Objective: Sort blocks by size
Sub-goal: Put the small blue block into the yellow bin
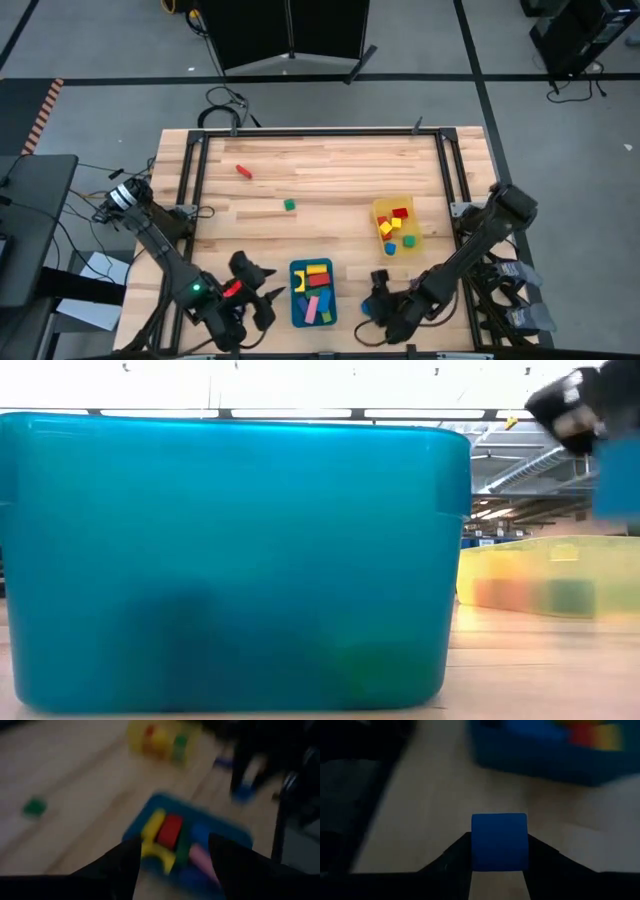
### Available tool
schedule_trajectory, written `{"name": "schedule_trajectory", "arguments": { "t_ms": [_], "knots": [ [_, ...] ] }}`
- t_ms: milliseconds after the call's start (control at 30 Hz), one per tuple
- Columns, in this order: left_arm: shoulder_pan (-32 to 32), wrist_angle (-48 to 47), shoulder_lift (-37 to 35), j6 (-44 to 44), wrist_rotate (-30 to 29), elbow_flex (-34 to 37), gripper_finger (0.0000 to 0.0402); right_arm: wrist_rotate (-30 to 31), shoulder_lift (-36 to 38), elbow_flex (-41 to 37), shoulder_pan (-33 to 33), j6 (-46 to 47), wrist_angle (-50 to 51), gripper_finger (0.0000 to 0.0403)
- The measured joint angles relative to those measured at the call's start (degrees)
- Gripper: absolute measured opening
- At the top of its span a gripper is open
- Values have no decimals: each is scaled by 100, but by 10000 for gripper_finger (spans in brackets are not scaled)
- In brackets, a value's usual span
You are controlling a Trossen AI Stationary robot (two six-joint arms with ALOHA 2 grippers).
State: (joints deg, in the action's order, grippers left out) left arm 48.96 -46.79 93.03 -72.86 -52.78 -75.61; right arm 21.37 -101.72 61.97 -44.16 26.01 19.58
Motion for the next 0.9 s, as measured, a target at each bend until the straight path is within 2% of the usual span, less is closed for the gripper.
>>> {"name": "schedule_trajectory", "arguments": {
  "t_ms": [100, 233, 300, 433, 533, 633, 667, 833, 900],
  "knots": [
    [67, -571, 0, -552, 800, 0, 236, 705, 641, -2, 0, 214, 1034, 143],
    [77, -798, 10, -616, 1676, 0, 236, 1693, 1593, 0, 40, 902, 2582, 143],
    [71, -896, 50, -608, 2037, 0, 236, 1992, 1969, 0, 135, 1507, 3556, 143],
    [73, -1126, 269, -592, 2900, 0, 236, 2141, 2508, -195, 541, 2783, 5027, 143],
    [128, -1186, 485, -586, 3453, 0, 236, 2010, 2760, -557, 859, 3067, 5027, 143],
    [199, -1203, 702, -584, 3739, 0, 236, 1745, 2869, -922, 1179, 3046, 4754, 150],
    [244, -1220, 757, -584, 3778, 2, 236, 1657, 2877, -1021, 1269, 3037, 4680, 172],
    [413, -1235, 980, -584, 3857, 2, 249, 1438, 2877, -1215, 1530, 2917, 4392, 331],
    [448, -1231, 1061, -584, 3905, 2, 260, 1436, 2875, -1133, 1505, 2693, 4153, 375]
  ]
}}
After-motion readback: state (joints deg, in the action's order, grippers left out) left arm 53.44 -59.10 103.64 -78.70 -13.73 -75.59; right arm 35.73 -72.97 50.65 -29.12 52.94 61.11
